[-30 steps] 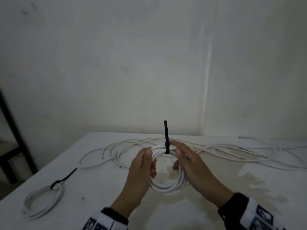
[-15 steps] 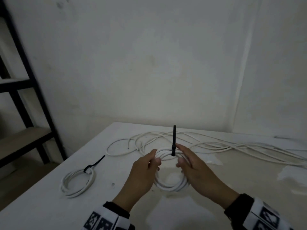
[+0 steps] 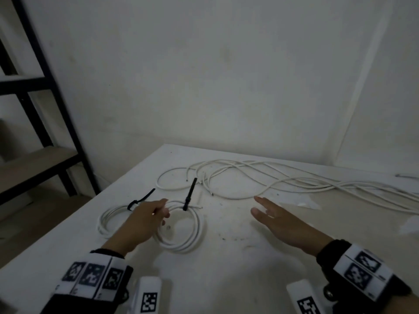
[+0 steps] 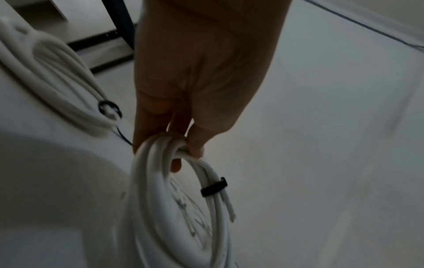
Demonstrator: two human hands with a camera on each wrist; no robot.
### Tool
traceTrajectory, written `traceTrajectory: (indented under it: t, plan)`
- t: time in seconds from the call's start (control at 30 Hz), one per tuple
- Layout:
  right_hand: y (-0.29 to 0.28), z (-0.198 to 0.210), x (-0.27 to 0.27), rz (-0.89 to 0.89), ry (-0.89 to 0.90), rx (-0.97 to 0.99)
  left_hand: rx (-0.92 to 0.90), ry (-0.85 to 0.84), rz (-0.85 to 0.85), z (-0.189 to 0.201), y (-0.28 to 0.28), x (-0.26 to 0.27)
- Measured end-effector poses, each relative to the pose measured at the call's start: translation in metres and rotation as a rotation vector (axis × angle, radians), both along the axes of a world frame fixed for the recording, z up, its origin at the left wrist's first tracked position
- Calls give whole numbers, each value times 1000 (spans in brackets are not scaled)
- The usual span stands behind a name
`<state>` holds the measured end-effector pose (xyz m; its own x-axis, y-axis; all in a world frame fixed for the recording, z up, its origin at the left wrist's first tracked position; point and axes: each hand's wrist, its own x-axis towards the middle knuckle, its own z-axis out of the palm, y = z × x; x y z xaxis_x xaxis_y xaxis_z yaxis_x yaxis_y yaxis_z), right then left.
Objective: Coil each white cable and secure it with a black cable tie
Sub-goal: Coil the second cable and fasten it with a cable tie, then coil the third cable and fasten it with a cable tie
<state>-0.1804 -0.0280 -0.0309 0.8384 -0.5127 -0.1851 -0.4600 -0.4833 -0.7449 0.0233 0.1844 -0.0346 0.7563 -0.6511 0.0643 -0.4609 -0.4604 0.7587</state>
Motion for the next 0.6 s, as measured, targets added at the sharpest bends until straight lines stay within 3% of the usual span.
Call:
traceTrajectory:
  t: [0.23, 0.47, 0.6]
  plan:
    - [-8, -8, 3, 4, 96, -59, 115, 1, 95, -2, 32, 42]
    - [-9, -10, 7, 1, 125, -70, 371, -192, 177, -12, 36, 61]
    - [-9, -9, 6, 12, 125, -87, 443, -214, 155, -6, 27, 60]
